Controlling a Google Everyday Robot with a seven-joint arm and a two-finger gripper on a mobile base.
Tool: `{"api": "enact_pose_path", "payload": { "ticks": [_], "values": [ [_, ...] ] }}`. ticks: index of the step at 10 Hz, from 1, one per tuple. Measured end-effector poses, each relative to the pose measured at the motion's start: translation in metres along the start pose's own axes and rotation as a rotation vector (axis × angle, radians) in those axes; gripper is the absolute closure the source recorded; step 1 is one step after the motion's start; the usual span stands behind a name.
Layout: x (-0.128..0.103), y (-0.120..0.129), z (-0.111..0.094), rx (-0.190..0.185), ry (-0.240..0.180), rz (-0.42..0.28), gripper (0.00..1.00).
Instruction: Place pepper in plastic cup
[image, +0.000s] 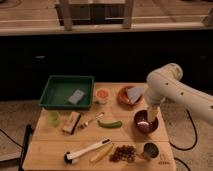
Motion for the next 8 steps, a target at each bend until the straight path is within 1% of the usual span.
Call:
{"api": "enact_pose_path", "payload": {
  "ticks": [5, 8],
  "values": [
    [-0.015, -0.004, 0.011, -0.008, -0.032, -0.007, 0.20],
    [-0.022, -0.005, 0.019, -0.016, -0.057, 0.003, 0.20]
  ]
}}
